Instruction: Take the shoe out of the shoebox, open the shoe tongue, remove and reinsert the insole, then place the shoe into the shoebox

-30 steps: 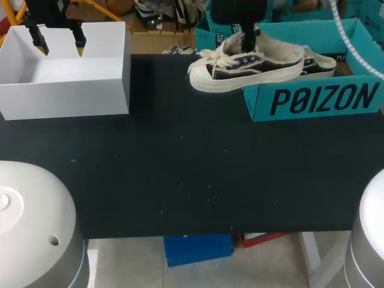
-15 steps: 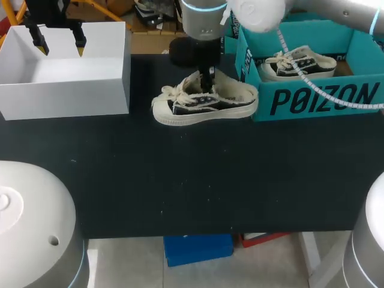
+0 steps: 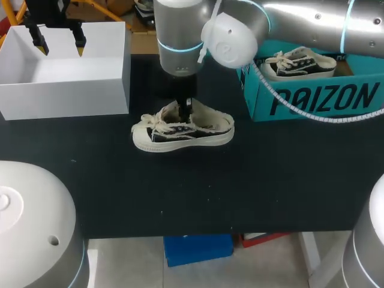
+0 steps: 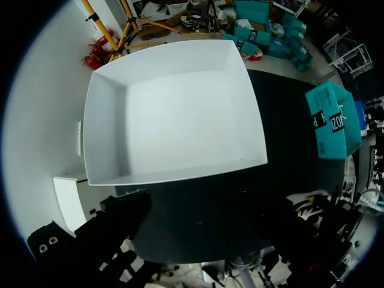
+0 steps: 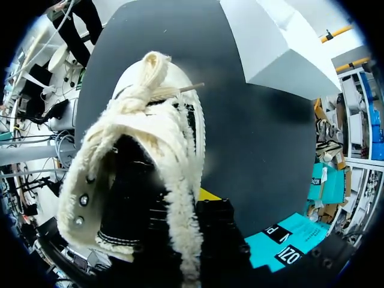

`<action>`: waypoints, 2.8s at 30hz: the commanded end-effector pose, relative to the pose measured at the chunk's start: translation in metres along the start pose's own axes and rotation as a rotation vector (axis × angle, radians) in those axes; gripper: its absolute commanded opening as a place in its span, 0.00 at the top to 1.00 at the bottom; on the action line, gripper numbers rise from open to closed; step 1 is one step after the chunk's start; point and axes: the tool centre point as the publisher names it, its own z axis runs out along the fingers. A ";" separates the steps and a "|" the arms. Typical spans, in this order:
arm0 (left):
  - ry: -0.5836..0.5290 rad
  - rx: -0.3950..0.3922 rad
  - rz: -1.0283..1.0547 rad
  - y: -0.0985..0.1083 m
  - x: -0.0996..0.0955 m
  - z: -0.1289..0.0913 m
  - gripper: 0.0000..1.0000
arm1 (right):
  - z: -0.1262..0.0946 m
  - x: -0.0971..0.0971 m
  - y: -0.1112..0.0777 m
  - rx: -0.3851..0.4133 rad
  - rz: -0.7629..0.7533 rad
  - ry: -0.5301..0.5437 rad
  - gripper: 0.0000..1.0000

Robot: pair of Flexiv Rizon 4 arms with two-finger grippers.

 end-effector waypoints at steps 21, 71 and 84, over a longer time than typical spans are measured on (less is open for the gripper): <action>-0.001 0.000 -0.001 0.001 0.000 -0.001 0.00 | 0.076 0.021 0.010 -0.077 -0.010 0.075 1.00; -0.001 0.000 -0.001 0.001 0.000 -0.001 0.00 | -0.034 0.020 -0.051 -0.763 -0.123 -0.013 0.00; -0.001 0.000 -0.001 0.001 0.000 -0.001 0.00 | -0.034 0.020 -0.051 -0.763 -0.123 -0.013 0.00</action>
